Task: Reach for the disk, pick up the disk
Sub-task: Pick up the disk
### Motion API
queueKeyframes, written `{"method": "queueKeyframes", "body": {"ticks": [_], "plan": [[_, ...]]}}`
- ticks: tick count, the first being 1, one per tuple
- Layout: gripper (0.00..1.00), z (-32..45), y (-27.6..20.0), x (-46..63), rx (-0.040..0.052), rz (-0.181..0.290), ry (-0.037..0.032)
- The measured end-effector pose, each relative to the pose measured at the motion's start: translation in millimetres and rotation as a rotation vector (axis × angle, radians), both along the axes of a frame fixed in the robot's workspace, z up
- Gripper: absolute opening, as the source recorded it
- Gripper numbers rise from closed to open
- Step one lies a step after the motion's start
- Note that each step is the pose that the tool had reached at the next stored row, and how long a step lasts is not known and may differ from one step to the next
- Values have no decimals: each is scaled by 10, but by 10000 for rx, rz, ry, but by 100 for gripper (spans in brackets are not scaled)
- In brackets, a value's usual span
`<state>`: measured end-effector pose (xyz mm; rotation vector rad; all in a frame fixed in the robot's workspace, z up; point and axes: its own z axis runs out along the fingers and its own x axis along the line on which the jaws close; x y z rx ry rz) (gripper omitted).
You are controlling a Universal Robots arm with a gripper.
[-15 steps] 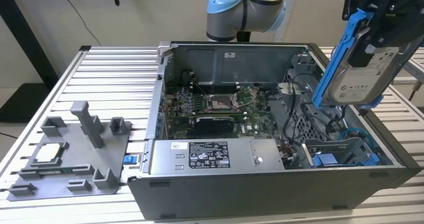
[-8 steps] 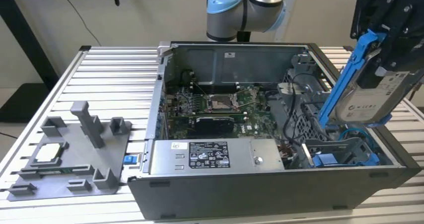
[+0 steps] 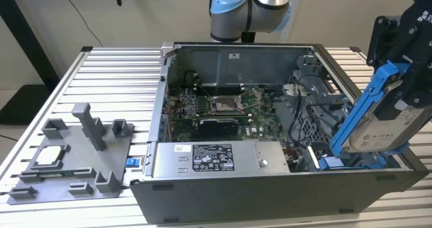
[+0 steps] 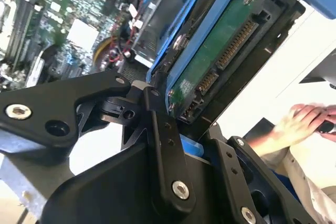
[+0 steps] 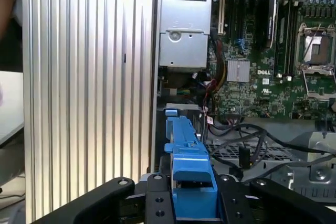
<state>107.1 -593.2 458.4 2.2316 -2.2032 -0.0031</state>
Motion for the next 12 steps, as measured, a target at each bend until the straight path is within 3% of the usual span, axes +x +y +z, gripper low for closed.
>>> {"method": "queueKeyframes", "body": {"ticks": [2,8,12], "plan": [[0,-28,-31,-14,4,0,0],[0,-65,-29,-69,-10,1,-13],[0,-82,16,-75,-12,2,-22]]}}
